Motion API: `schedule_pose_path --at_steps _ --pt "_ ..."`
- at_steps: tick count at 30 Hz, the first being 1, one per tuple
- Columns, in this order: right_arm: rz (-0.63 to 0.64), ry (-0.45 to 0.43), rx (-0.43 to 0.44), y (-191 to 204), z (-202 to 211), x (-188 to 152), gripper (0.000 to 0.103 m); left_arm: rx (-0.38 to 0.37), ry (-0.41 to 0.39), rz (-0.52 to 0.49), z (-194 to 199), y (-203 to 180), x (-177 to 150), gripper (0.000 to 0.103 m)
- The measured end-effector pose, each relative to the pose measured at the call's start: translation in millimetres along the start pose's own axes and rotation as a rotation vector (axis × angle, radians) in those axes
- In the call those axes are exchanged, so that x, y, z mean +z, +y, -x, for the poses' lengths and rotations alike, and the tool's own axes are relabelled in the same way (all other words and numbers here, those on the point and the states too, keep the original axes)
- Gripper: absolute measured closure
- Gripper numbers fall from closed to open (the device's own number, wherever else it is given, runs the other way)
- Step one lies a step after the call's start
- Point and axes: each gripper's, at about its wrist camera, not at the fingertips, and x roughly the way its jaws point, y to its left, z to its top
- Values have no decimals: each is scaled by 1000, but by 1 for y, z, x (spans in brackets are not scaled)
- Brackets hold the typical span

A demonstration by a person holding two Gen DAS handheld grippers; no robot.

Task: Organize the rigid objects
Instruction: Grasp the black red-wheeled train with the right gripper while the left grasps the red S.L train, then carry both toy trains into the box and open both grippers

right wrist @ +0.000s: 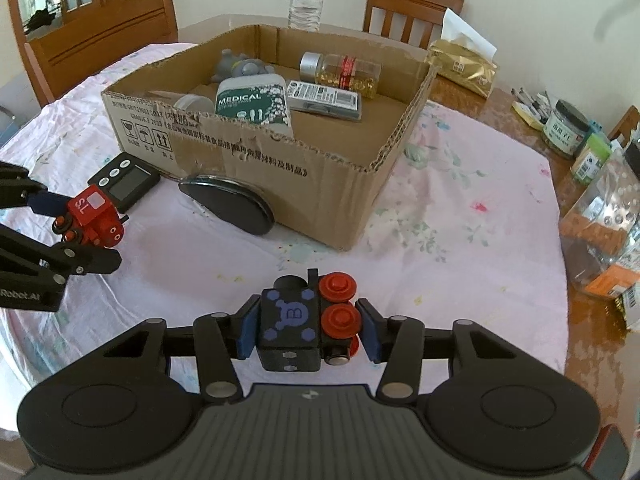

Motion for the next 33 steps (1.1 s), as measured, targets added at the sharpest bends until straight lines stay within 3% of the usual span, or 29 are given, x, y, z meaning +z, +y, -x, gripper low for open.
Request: schedule_pose_path --at_steps 7,14,19,26,30,33 --pt "36 -37 70 -12 35 20 48 -60 9 -63 23 5 10 47" --pt "70 -133 92 -28 55 67 48 -94 -7 -95 47 12 23 47" --pt "104 -184 97 -34 37 102 48 -90 -17 -61 57 20 32 47" --pt "124 -161 75 -38 -13 135 48 -47 -50 -26 66 30 40 47" --pt "102 -165 27 -39 -29 143 2 -35 -52 -9 65 36 44 47" --pt "67 -166 40 -41 -25 143 0 -32 -61 -3 66 40 48 47"
